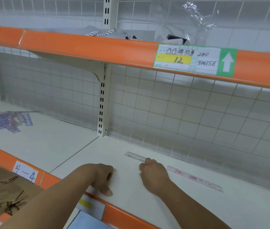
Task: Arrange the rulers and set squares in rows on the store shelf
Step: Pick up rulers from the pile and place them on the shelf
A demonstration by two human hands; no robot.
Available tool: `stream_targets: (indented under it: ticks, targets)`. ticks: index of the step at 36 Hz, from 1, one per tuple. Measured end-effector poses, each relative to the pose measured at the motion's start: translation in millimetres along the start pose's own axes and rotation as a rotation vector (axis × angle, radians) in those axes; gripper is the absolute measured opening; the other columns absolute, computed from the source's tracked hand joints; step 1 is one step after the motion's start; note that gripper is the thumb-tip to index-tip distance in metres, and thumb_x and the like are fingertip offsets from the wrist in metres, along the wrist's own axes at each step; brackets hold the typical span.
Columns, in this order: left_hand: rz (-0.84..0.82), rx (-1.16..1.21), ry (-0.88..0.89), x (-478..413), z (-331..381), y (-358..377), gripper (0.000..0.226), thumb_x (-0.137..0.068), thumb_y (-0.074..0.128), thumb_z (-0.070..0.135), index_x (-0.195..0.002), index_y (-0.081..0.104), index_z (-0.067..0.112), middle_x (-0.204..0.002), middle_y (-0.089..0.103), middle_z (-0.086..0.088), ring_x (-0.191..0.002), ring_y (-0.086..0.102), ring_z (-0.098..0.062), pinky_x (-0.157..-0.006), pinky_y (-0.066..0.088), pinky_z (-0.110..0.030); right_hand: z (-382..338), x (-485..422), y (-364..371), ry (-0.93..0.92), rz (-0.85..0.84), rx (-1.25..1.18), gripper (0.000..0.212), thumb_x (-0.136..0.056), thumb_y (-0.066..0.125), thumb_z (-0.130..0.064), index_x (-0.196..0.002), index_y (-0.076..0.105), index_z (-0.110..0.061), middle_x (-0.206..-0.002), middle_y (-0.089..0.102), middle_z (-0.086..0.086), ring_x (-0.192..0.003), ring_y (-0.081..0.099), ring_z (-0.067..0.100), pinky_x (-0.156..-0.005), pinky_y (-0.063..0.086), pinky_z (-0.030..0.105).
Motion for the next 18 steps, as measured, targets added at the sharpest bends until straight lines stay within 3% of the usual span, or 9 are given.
stream_targets:
  ticks: [3,6,10,15,18]
  targets:
    - [0.106,0.037,-0.001,5.1,-2.7,3.4,0.032,-0.086,0.064,0.043,-0.098,0.044,0.021,-0.103,0.051,0.003,-0.092,0.048,-0.018,-0.075,0.037,-0.026,-8.4,8.3,-5.4,-0.021,0.005,-0.014,0.026,-0.099,0.041,-0.018,-0.117,0.055,-0.006,-0.122,0.051,0.014,-0.113,0.051,0.031,-0.09,0.042,0.037]
    - [0.219,0.021,-0.03,9.5,-5.5,7.9,0.025,-0.09,0.057,0.043,-0.095,0.048,0.02,-0.115,0.059,-0.004,-0.106,0.054,-0.022,-0.078,0.039,-0.027,-17.2,13.2,-9.1,-0.025,0.024,-0.052,0.028,-0.099,0.038,-0.021,-0.112,0.057,-0.005,-0.117,0.056,0.013,-0.108,0.055,0.031,-0.082,0.042,0.033]
    - [0.286,0.019,-0.085,19.5,-14.4,13.3,0.034,-0.092,0.053,0.043,-0.11,0.057,0.015,-0.12,0.058,-0.003,-0.111,0.054,-0.021,-0.085,0.045,-0.031,-33.0,12.1,-12.1,-0.032,0.038,-0.101,0.03,-0.099,0.037,-0.026,-0.105,0.06,-0.008,-0.11,0.06,0.009,-0.101,0.059,0.029,-0.071,0.036,0.031]
    - [0.301,0.066,-0.143,35.7,-33.6,16.0,0.034,-0.092,0.055,0.043,-0.11,0.057,0.014,-0.119,0.058,-0.003,-0.111,0.054,-0.021,-0.085,0.045,-0.03,-59.6,5.6,-20.7,-0.094,0.055,-0.131,0.032,-0.1,0.037,-0.032,-0.107,0.059,-0.009,-0.111,0.06,0.009,-0.103,0.059,0.029,-0.071,0.035,0.03]
    - [0.318,0.065,-0.16,48.3,-49.1,14.4,0.036,-0.093,0.054,0.043,-0.112,0.057,0.012,-0.121,0.058,-0.005,-0.113,0.053,-0.022,-0.087,0.045,-0.032,-81.0,0.2,-28.2,-0.125,0.052,-0.139,0.033,-0.1,0.038,-0.034,-0.11,0.057,-0.009,-0.115,0.059,0.009,-0.107,0.058,0.03,-0.079,0.043,0.032]
Point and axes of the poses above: each hand's wrist, its own x-axis away from the middle knuckle, its own y-axis out of the palm, z = x × y, the point moved 1 cm from there along -x, towards the middle knuckle
